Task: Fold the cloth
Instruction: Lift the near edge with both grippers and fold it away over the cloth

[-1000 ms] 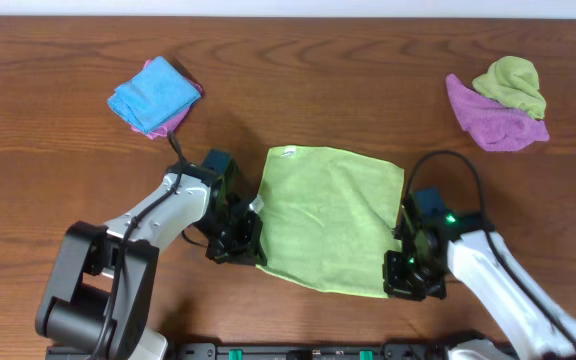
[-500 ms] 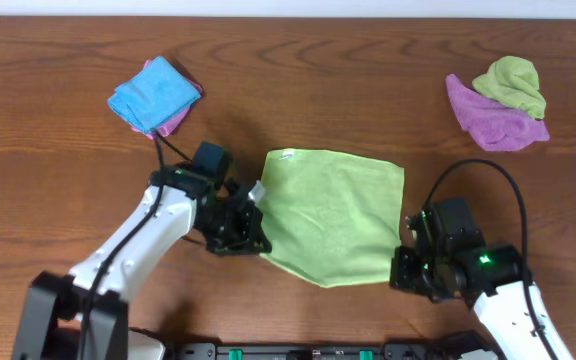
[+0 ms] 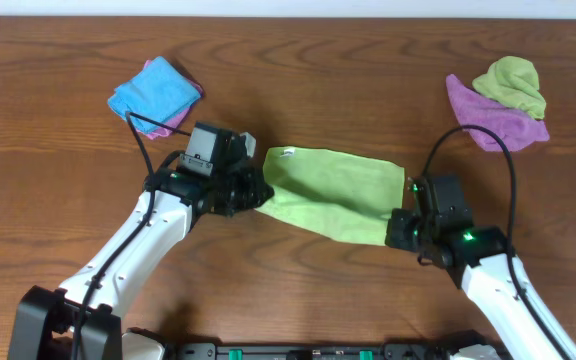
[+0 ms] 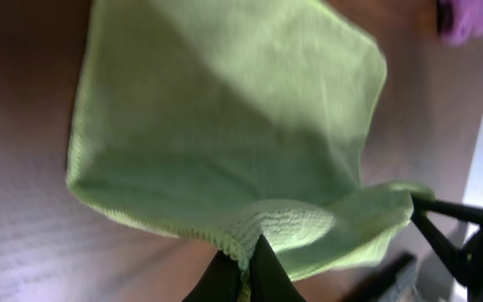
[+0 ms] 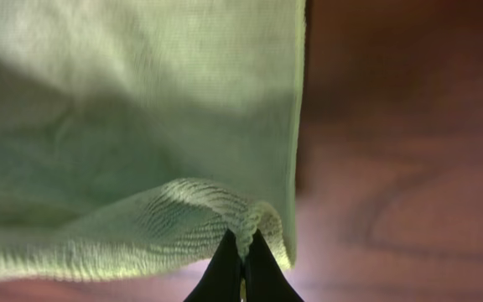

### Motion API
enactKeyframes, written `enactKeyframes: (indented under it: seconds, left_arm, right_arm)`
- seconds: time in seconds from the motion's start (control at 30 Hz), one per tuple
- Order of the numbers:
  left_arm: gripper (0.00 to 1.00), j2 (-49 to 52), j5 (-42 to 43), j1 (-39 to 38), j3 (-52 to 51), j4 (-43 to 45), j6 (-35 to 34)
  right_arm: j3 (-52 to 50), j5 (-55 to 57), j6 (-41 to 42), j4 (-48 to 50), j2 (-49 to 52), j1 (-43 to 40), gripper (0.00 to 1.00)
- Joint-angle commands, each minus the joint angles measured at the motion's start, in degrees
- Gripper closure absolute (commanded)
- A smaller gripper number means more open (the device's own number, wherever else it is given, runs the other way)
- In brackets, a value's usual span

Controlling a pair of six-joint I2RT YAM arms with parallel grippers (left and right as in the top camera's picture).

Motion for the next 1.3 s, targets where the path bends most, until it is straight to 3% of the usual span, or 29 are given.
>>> enactKeyframes:
  seconds: [0.0, 0.43, 0.9, 1.27]
  left_arm:
    - [0.94, 0.81, -6.38, 0.02, 0.24, 3.34, -4.09]
    - [0.94, 10.12, -8.00, 0.02, 0.24, 21.27, -9.42]
    - [0.94, 13.40, -11.19, 0.02, 0.24, 25.66, -9.70]
    - [0.94, 19.30, -11.34, 0.02, 0.24, 27.02, -9.66]
  right_arm:
    - [0.83, 4.68, 0.68, 2.51, 2.01, -0.63, 0.99]
    - [0.83, 9.70, -1.66, 17.59, 7.04, -3.17, 0.99]
    - [0.83, 9.75, -4.24, 30.29, 17.27, -3.56, 0.98]
    - [0.83, 11.78, -4.22, 31.28, 20.81, -3.56, 0.98]
